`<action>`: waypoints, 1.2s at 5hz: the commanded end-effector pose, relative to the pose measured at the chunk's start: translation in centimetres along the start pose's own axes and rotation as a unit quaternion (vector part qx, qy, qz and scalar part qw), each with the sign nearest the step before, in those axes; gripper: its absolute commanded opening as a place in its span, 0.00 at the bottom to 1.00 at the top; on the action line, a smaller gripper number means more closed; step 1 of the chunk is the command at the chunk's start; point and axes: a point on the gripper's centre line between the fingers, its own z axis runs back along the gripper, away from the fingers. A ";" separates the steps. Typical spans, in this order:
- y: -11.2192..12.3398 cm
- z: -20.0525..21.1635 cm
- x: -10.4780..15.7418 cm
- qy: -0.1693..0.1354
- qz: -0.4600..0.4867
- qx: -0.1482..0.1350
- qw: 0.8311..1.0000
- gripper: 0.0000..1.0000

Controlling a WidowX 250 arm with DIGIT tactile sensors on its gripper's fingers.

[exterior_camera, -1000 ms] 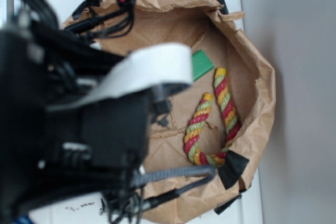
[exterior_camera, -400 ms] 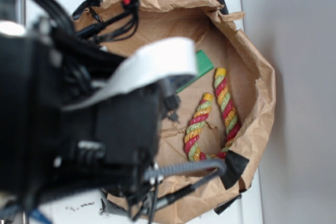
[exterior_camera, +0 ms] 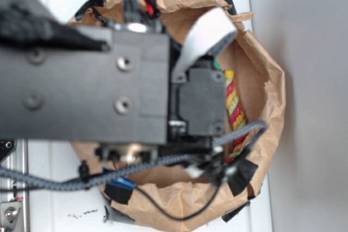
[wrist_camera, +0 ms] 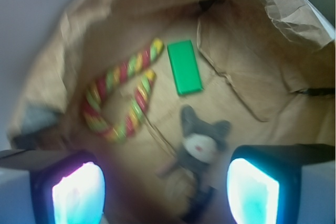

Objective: Grab the gray animal.

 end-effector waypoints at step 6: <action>0.6 -7.6 -0.5 0.048 -0.050 0.068 0.995 1.00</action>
